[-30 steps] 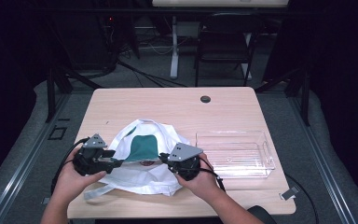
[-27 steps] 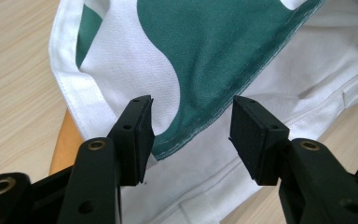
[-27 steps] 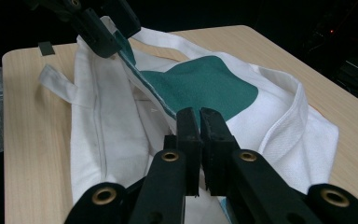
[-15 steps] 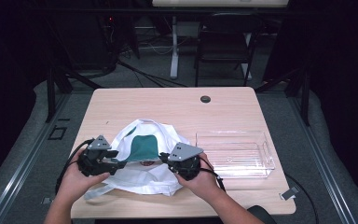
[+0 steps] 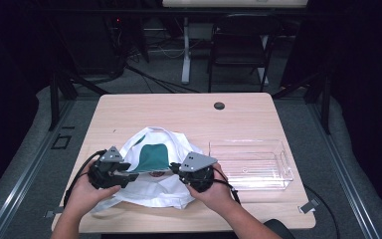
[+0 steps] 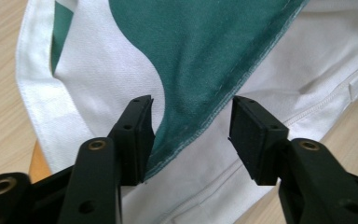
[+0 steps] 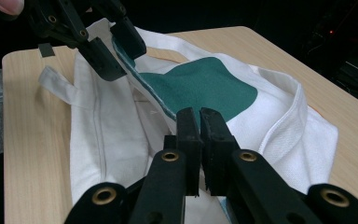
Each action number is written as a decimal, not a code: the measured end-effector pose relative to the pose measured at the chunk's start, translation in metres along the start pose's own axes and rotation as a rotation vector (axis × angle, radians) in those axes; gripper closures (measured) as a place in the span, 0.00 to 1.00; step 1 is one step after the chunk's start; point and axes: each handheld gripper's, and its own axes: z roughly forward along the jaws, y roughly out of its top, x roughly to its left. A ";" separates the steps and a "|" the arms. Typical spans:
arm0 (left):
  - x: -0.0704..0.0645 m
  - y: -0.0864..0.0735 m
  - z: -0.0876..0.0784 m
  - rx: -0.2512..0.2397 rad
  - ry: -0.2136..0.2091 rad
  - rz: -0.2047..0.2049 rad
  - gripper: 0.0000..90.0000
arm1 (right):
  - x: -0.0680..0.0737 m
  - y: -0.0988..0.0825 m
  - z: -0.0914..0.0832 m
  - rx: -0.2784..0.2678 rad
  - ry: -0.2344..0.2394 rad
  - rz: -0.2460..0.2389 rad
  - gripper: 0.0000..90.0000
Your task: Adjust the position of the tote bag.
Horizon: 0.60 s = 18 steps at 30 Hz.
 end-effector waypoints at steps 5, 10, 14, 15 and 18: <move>0.000 -0.001 0.002 0.013 -0.004 0.000 0.66 | 0.000 0.000 0.000 0.005 0.000 -0.003 0.97; 0.000 -0.001 0.001 0.018 -0.005 0.007 0.72 | 0.000 0.000 0.000 0.004 0.002 -0.002 0.97; 0.001 -0.001 0.000 0.011 -0.006 -0.016 0.77 | 0.000 -0.001 0.000 0.002 0.004 0.003 0.97; 0.001 -0.001 0.000 0.011 -0.003 -0.017 0.78 | 0.000 -0.001 0.000 0.001 0.006 0.004 0.97; 0.000 -0.001 -0.001 0.011 0.004 -0.012 0.83 | 0.002 -0.001 0.000 0.005 0.002 -0.003 0.97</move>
